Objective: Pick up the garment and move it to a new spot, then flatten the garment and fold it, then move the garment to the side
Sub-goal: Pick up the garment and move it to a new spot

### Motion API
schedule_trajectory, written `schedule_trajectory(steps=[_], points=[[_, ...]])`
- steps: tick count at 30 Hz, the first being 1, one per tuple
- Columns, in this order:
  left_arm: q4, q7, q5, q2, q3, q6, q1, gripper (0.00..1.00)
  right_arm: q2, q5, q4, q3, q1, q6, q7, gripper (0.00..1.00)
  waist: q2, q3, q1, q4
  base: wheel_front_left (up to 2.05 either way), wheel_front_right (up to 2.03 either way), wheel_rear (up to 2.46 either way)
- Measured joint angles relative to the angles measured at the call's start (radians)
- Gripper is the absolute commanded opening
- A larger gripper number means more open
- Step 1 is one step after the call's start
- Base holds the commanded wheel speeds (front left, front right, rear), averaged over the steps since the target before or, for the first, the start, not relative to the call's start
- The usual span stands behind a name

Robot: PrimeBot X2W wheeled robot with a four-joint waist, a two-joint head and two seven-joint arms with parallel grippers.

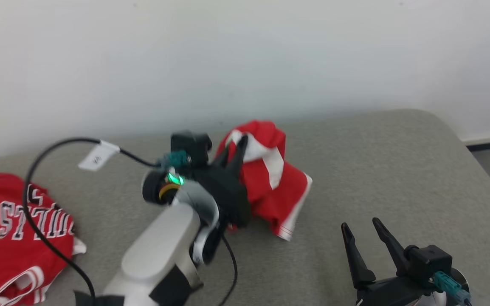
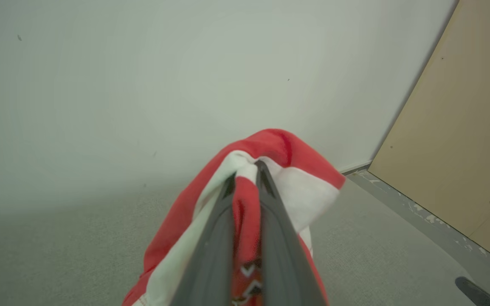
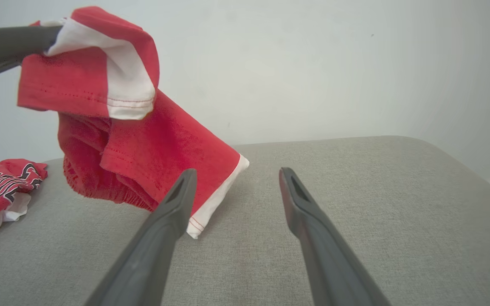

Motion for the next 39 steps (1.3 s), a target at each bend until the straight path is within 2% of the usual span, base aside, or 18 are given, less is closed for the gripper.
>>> schedule_trajectory(steps=[4,5,9,10,11,16,20,22,25,29,30,32,37,39], points=[[-0.005,-0.009,-0.051,0.0,-0.069,0.028,0.081,0.0,0.0,0.0,0.0,0.003,-0.001,0.0,0.004,1.0,0.0,0.011,0.0,-0.053,0.0,0.0,0.0],[-0.006,-0.009,-0.092,0.0,-0.133,0.03,0.146,0.0,0.0,0.0,0.001,0.003,0.001,0.0,0.004,1.0,0.0,0.019,0.0,-0.087,0.0,0.0,0.0],[-0.038,0.005,-0.198,-0.001,-0.233,0.019,0.217,0.0,0.0,0.003,0.001,-0.005,0.002,0.0,0.004,1.0,0.0001,0.036,0.0,-0.111,0.0,0.0,0.0],[-0.046,0.005,-0.217,-0.002,-0.249,0.017,0.227,0.45,0.0,0.005,0.001,-0.011,0.003,0.0,0.004,1.0,0.0001,0.037,0.0,-0.11,0.0,0.0,0.0],[-0.053,0.008,-0.236,-0.001,-0.267,0.018,0.232,1.0,0.0,0.005,0.001,-0.017,0.003,0.0,0.004,1.0,0.0001,0.038,0.0001,-0.106,0.0,0.0,0.0],[-0.073,-0.015,-0.306,-0.001,-0.304,0.046,0.262,1.0,0.0,0.01,0.002,-0.038,0.009,0.0,0.002,1.0,0.0002,0.032,0.0,-0.076,0.0,0.0,0.0],[-0.092,-0.158,-0.284,0.005,-0.284,0.031,0.263,1.0,-0.001,0.02,0.005,-0.056,0.019,0.0,-0.01,1.0,0.0002,0.021,0.0,-0.043,0.0,0.0,0.0],[-0.107,-0.2,-0.232,0.038,-0.276,0.032,0.268,1.0,0.0,0.021,0.007,-0.07,0.026,0.0,-0.014,1.0,0.0001,0.014,0.0,-0.026,0.0,0.0,0.0],[-0.156,-0.221,-0.157,0.106,-0.224,0.058,0.309,1.0,0.0,0.021,0.011,-0.096,0.039,0.0,-0.029,1.0,0.0001,0.004,0.0,0.004,0.0,0.0,0.0],[-0.337,-0.224,-0.003,0.16,-0.025,0.1,0.433,1.0,0.0,0.022,0.017,-0.125,0.056,0.0,-0.047,1.0,0.0001,-0.007,0.0,0.047,0.0,0.0,0.0],[-0.422,-0.224,0.087,0.172,0.06,0.099,0.524,1.0,0.0,0.022,0.023,-0.137,0.062,0.0,-0.058,1.0,0.0001,-0.011,0.0,0.068,0.0,0.0,0.0],[-0.481,-0.225,0.15,0.175,0.133,0.09,0.604,1.0,0.0,0.023,0.028,-0.138,0.064,0.0,-0.076,1.0,0.0001,-0.015,0.0,0.089,0.0,0.0,0.0],[-0.551,-0.224,0.221,0.146,0.32,0.052,0.758,1.0,0.0,0.014,0.042,-0.15,0.068,0.0,-0.12,1.0,0.0001,-0.028,0.0,0.131,0.0,0.0,0.0],[-0.558,-0.224,0.231,0.137,0.352,0.046,0.779,1.0,0.0,0.012,0.047,-0.156,0.07,0.0,-0.125,1.0,0.0,-0.031,0.0,0.138,0.0,0.0,0.0]])
